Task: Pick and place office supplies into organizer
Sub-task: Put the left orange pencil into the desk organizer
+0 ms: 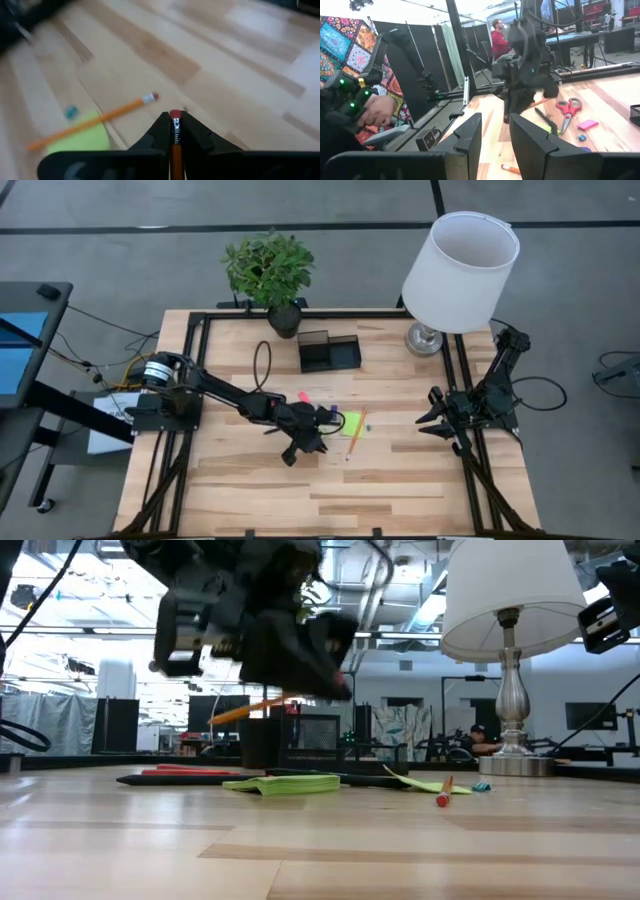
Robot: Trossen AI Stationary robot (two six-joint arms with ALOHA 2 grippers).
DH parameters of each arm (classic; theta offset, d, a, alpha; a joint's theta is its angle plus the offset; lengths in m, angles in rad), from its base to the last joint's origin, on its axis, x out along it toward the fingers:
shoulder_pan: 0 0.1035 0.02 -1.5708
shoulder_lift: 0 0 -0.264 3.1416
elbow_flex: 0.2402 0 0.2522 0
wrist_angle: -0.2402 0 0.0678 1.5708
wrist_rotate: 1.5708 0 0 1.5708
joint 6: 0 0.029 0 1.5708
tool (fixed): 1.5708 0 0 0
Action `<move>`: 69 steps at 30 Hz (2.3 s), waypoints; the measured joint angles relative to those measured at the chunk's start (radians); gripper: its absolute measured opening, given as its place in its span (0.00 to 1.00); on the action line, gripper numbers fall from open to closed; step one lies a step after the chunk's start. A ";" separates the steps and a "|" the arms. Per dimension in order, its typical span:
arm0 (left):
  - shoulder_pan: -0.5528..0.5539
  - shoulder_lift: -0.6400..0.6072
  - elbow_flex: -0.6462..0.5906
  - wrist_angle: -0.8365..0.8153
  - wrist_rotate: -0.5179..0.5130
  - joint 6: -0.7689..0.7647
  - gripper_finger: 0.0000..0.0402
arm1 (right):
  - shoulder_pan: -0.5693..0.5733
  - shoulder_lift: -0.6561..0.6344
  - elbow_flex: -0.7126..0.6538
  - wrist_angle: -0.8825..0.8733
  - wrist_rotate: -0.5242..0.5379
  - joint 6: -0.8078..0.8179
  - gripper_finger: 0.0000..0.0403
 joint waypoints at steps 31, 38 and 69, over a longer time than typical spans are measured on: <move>0.248 -0.120 0.001 0.678 0.280 0.044 0.02 | 0.000 0.000 0.000 0.000 0.000 0.000 0.24; 0.332 -0.109 0.002 0.720 0.296 0.010 0.02 | 0.000 0.000 0.000 0.000 0.000 0.000 0.24; 0.588 0.106 -0.006 1.049 0.238 -0.186 0.02 | 0.000 0.000 0.000 0.000 0.000 0.000 0.24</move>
